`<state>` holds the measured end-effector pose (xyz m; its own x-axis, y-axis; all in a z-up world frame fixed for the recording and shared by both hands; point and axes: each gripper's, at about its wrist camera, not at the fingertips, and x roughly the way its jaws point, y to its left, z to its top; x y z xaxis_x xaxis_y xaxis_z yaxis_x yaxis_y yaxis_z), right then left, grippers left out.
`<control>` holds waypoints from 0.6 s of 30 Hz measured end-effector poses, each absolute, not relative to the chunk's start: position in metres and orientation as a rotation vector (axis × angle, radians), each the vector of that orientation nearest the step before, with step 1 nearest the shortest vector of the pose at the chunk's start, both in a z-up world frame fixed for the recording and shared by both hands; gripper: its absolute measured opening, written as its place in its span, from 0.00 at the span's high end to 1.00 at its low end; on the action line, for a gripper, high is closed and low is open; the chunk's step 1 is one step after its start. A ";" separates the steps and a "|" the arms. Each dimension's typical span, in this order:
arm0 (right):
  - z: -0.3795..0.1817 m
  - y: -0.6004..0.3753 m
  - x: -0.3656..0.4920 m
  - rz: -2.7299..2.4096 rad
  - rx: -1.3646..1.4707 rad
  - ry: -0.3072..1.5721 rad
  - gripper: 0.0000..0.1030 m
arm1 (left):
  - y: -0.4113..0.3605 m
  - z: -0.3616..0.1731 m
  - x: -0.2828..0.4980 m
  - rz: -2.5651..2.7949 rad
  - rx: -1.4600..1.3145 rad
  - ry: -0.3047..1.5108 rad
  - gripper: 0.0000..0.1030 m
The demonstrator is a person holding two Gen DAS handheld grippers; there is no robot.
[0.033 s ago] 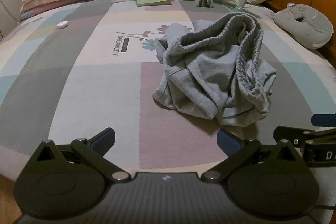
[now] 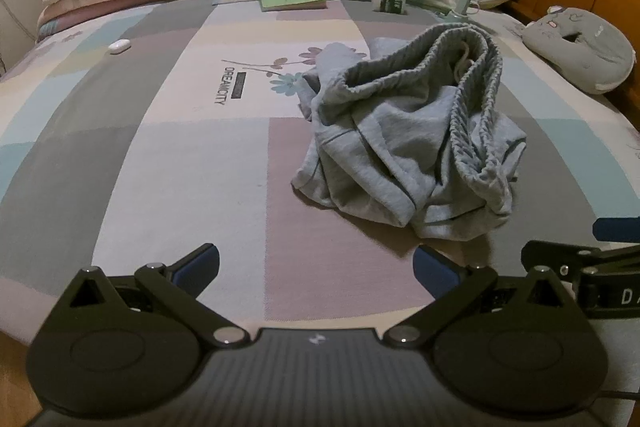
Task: Fold clothes
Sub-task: 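Move both grippers toward the crumpled grey sweatpants waistband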
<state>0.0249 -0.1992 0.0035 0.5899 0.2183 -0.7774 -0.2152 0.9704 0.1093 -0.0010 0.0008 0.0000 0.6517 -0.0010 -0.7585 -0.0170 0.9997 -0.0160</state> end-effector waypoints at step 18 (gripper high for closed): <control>0.005 -0.198 0.024 0.257 0.008 0.896 0.00 | 0.003 0.000 -0.003 0.009 -0.043 0.861 0.01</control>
